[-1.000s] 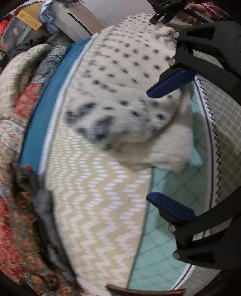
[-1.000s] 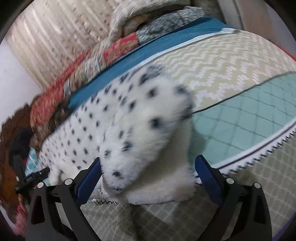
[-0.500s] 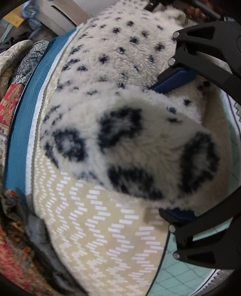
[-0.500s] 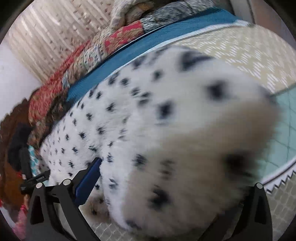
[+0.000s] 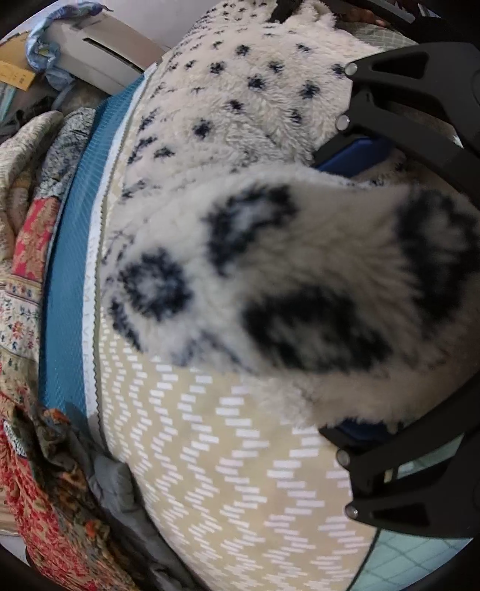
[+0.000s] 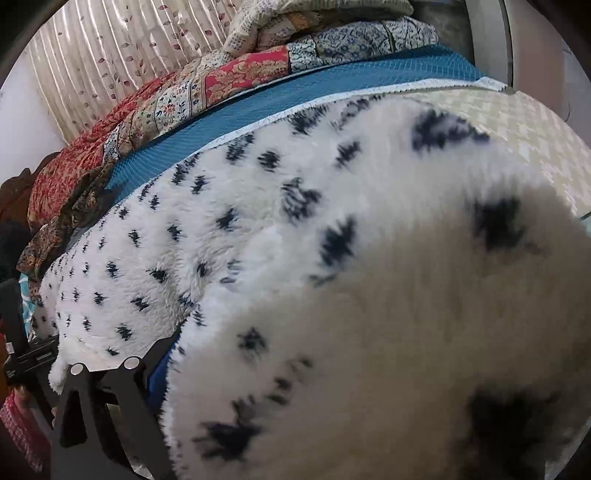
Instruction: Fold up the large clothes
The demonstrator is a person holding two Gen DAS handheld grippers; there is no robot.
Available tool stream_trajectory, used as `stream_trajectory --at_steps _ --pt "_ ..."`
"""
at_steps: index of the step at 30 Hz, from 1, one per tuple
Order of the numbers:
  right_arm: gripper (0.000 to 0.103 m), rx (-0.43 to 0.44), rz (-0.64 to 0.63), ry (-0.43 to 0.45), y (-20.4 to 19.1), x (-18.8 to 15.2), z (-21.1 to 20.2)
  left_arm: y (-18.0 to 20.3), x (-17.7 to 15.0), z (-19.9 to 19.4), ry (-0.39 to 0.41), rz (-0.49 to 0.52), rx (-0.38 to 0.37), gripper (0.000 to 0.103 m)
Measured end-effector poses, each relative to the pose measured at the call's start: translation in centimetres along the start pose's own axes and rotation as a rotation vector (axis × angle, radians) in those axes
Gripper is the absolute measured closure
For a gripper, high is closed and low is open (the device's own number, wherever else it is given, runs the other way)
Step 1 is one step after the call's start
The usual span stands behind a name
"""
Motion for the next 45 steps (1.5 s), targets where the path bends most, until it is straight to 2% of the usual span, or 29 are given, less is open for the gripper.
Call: stream_trajectory --at_steps 10,23,33,36,39,45 --pt "0.103 -0.017 -0.016 0.048 -0.2 -0.3 -0.1 -0.5 -1.0 -0.9 0.039 -0.032 -0.033 0.004" --pt "0.103 -0.021 -0.022 0.054 -0.3 -0.3 -0.1 -1.0 -1.6 -1.6 0.053 -0.050 -0.055 0.004" --pt "0.103 -0.019 -0.024 0.053 -0.2 -0.3 0.0 -1.6 -2.2 -2.8 0.065 -0.094 -0.109 0.004" --pt "0.103 -0.022 -0.024 0.051 -0.2 -0.4 -0.1 -1.5 -2.2 -2.8 0.063 -0.086 -0.095 0.004" --pt "0.103 -0.024 -0.023 0.050 -0.2 -0.4 -0.1 -1.2 -2.3 -2.7 0.060 -0.072 -0.048 0.004" --pt "0.103 -0.013 -0.009 0.038 -0.1 -0.3 -0.2 -1.0 -2.3 -2.8 0.070 -0.134 -0.040 0.004"
Point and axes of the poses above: each gripper's, at about its wrist camera, not at the fingertips, and z roughly the way its jaws point, y to its right, x to its top, the point moved 7 cm from there along z, roughly the way its jaws point, and after that the axes turned 5 degrees about x, right-handed, at the moved point
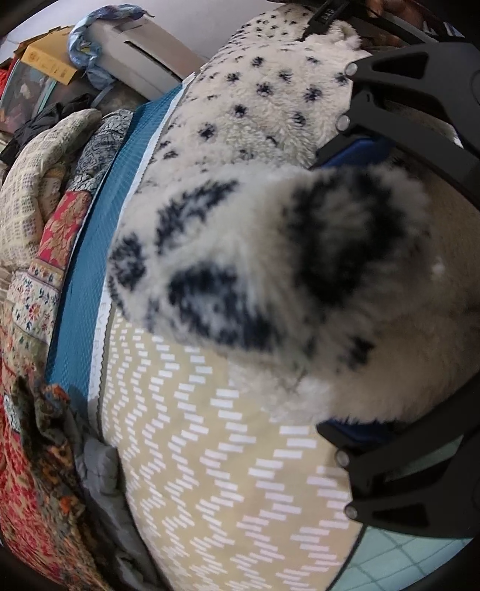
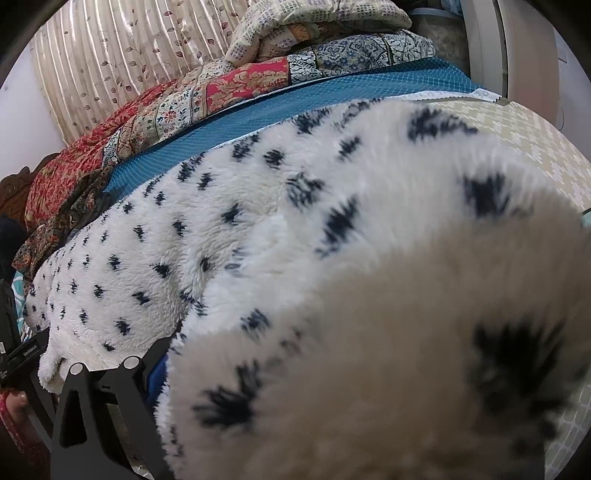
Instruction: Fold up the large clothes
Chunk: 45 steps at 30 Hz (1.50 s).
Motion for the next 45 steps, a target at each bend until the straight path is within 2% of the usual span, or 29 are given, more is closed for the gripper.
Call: stream_trajectory --at_steps 4,8,11,13,16,19,21,22,23,24,25,26,27,28,31,33,38,42,45 --pt "0.103 0.036 0.046 -0.031 0.1 0.0 -0.4 0.4 -0.1 0.1 -0.018 -0.007 0.032 0.004" --pt "0.103 0.109 0.075 -0.077 0.4 0.1 -0.8 1.7 -0.2 0.2 -0.089 0.022 0.081 0.004" --pt "0.103 0.158 0.101 -0.110 0.4 -0.1 -1.4 1.9 0.5 -0.3 -0.188 -0.045 0.031 0.005" --pt "0.103 0.192 0.115 -0.140 0.5 -0.1 -1.7 2.2 1.1 -1.5 -0.170 -0.078 -0.013 0.009" --pt "0.103 0.250 0.154 -0.163 1.3 0.2 -2.5 2.7 1.7 -3.0 -0.119 -0.072 -0.026 0.009" --pt "0.103 0.281 0.238 -0.133 2.5 0.5 -3.2 2.0 1.1 -1.7 -0.163 -0.079 0.012 0.009" --pt "0.103 0.309 0.273 -0.130 2.7 0.4 -3.2 1.9 -0.2 0.1 -0.232 -0.104 0.009 0.009" --pt "0.103 0.311 0.270 -0.139 2.5 0.3 -3.0 2.4 0.0 0.0 -0.210 -0.080 0.035 0.010" --pt "0.103 0.303 0.260 -0.147 2.1 0.3 -2.8 3.6 0.1 -0.3 -0.198 -0.038 0.038 0.016" --pt "0.103 0.322 0.261 -0.162 1.4 0.3 -2.8 4.4 0.2 -0.7 -0.195 -0.020 0.031 0.035" --pt "0.061 0.359 0.268 -0.176 0.7 0.4 -2.8 5.1 0.5 -1.2 -0.189 -0.010 0.025 0.054" --pt "0.047 0.402 0.287 -0.204 -0.1 0.3 -2.8 5.5 0.6 -1.6 -0.182 -0.006 0.023 0.063" --pt "0.045 0.457 0.316 -0.225 -1.4 0.4 -2.9 5.9 1.2 -2.3 -0.172 -0.002 0.017 0.073" --pt "0.041 0.477 0.310 -0.224 -2.2 0.7 -3.2 6.1 1.6 -2.8 -0.164 -0.005 0.003 0.077" --pt "0.040 0.534 0.164 -0.198 -8.0 3.6 -5.3 5.9 4.4 -5.6 -0.108 -0.032 -0.075 0.080" --pt "0.040 0.557 0.072 -0.170 -11.7 5.9 -6.6 4.8 7.5 -8.6 -0.020 -0.046 -0.088 0.080" --pt "0.040 0.640 -0.142 -0.102 -22.5 12.5 -7.4 -1.8 15.2 -15.2 0.197 -0.104 -0.016 0.080" --pt "0.040 0.712 -0.292 -0.055 -32.2 17.4 -5.9 -10.5 22.3 -20.2 0.368 -0.204 0.104 0.080" --pt "0.040 0.732 -0.399 0.003 -39.6 20.8 -3.1 -16.6 25.7 -22.0 0.456 -0.259 0.206 0.079"
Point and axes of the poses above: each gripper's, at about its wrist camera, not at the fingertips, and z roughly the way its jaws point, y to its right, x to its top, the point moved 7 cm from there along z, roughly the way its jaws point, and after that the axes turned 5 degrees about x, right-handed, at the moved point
